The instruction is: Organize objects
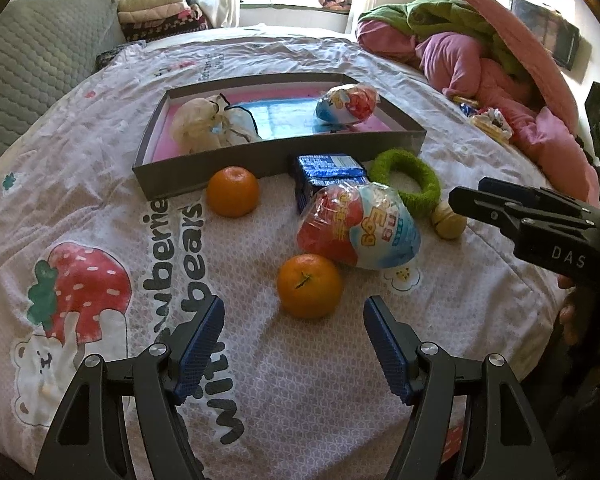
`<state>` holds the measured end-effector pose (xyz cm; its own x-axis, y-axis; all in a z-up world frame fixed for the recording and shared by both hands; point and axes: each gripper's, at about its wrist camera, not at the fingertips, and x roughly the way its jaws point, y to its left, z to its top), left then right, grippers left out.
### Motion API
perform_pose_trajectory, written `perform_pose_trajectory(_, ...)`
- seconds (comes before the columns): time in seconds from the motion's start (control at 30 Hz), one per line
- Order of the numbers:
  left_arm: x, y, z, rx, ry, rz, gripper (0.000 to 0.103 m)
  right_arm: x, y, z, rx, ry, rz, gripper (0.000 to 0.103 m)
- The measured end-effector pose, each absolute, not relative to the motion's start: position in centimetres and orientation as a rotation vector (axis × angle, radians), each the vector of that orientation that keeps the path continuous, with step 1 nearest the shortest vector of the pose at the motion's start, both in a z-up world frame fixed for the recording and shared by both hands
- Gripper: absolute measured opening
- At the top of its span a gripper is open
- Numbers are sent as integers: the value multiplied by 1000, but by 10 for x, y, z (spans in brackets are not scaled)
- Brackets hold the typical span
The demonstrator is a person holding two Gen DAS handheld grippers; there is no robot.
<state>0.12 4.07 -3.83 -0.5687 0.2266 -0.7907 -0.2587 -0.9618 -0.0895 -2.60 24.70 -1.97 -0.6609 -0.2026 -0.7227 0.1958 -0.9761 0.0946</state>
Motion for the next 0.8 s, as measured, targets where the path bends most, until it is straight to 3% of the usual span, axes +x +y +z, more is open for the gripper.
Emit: perform_pose_trajectory(0.8,-12,46,-52,-1311,38,2549,74,-44,251,-32,1206,-50,-2676,59)
